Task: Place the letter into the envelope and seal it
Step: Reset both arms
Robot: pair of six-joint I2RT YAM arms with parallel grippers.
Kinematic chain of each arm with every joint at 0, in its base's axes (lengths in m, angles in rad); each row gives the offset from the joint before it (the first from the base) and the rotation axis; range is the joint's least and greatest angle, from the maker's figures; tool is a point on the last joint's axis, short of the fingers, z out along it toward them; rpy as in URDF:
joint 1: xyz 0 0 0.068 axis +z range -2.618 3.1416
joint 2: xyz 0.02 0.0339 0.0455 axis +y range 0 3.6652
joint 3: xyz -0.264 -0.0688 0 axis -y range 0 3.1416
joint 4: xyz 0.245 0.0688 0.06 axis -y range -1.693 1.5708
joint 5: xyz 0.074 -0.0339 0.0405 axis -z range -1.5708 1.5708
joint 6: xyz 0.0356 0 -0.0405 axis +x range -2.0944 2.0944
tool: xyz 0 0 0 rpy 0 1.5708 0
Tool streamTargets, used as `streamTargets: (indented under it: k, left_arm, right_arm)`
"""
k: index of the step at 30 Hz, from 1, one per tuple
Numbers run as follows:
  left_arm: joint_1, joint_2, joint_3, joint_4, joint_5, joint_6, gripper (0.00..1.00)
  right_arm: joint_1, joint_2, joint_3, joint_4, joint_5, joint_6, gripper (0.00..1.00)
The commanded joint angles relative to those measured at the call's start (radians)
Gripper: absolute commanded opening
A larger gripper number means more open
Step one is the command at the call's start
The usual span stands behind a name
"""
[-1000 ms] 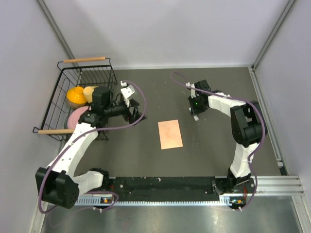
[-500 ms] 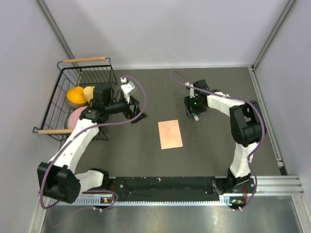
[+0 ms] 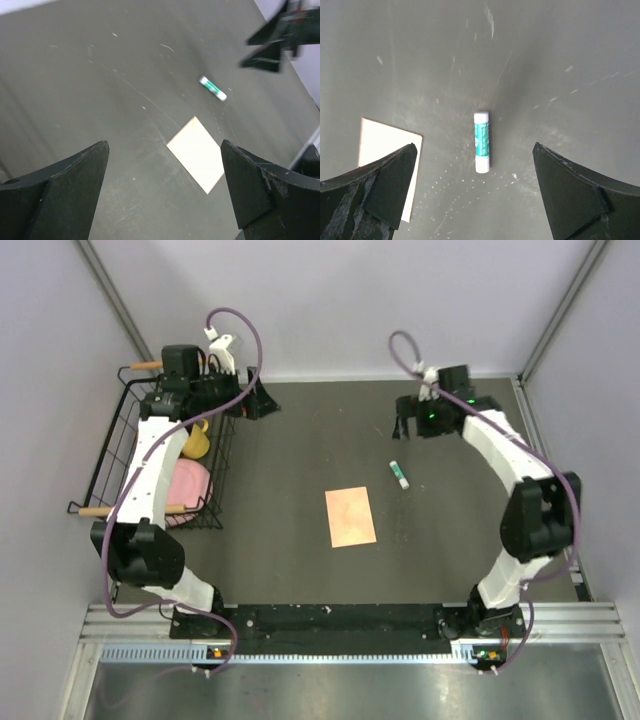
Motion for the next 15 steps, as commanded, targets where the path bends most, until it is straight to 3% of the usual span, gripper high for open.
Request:
streamTargets:
  k: [1,4,9,15]
  left_arm:
    - [0.02,0.044,0.156,-0.174,-0.153,-0.004,0.99]
    - [0.01,0.036,0.147,-0.179,-0.28,0.003,0.99]
    - [-0.146,-0.045,-0.037,-0.131,-0.553,0.011,0.99]
    - [-0.233,-0.105,-0.204,-0.051,-0.618,0.003,0.99]
  right_arm:
    - [-0.119,-0.215,0.104,-0.015,-0.137,0.042,0.99]
    - [-0.166,-0.303,0.034,-0.012,-0.19,0.062,0.99]
    - [-0.185,-0.504,-0.161,0.0,-0.161,0.072,0.99]
    - [-0.183,-0.668,-0.373,0.051,-0.147,0.046,0.99]
